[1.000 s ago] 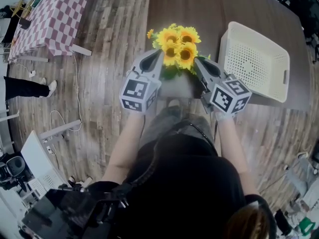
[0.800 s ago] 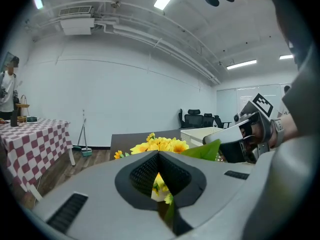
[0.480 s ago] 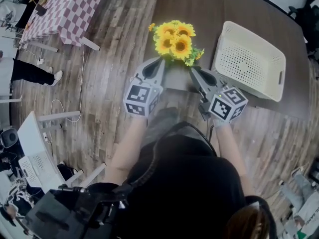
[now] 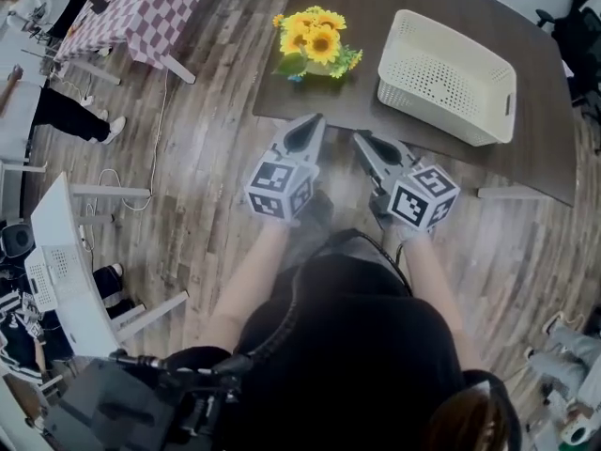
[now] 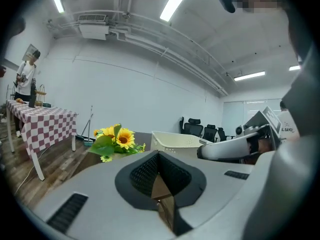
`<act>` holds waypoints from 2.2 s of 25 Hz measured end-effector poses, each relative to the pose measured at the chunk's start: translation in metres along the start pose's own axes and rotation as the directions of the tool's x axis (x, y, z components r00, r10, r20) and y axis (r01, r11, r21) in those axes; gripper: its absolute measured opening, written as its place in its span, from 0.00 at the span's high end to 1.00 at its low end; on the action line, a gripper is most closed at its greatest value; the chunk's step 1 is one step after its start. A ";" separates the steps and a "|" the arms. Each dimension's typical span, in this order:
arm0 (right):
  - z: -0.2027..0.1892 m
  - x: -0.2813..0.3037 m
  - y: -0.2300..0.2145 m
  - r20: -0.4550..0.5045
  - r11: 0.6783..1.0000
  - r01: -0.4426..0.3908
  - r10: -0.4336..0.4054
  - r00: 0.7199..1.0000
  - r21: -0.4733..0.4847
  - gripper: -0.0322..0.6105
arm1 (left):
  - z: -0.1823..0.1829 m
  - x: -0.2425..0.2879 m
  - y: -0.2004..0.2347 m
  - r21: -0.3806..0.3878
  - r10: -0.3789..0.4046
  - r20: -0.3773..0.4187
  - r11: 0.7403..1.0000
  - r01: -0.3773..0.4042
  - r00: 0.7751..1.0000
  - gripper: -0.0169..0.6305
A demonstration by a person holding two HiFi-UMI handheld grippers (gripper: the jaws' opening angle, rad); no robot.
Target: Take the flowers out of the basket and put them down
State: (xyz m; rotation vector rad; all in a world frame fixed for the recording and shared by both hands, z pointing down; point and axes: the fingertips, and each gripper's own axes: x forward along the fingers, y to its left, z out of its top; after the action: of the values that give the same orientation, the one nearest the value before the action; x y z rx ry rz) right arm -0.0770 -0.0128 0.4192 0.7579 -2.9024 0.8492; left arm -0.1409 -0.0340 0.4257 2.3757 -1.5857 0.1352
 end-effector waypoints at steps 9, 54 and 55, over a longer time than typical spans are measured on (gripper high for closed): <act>-0.022 -0.056 0.027 0.021 0.999 0.016 -0.016 1.000 -0.028 0.95 | -0.015 -0.041 -0.055 -0.040 -0.017 0.041 0.999 0.018 0.999 0.97; -0.055 -0.044 0.077 0.020 0.996 -0.045 0.046 0.999 -0.071 0.95 | -0.030 -0.085 -0.068 -0.014 -0.052 0.047 0.999 0.053 0.998 0.97; -0.054 -0.043 0.075 0.021 0.997 -0.042 0.044 0.999 -0.070 0.95 | -0.030 -0.083 -0.068 -0.013 -0.055 0.048 0.998 0.055 0.997 0.97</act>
State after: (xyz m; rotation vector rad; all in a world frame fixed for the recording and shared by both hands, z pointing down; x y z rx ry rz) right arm -0.0790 0.0892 0.4213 0.7064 -2.9604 0.7435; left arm -0.1092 0.0729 0.4229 2.4268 -1.5351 0.0561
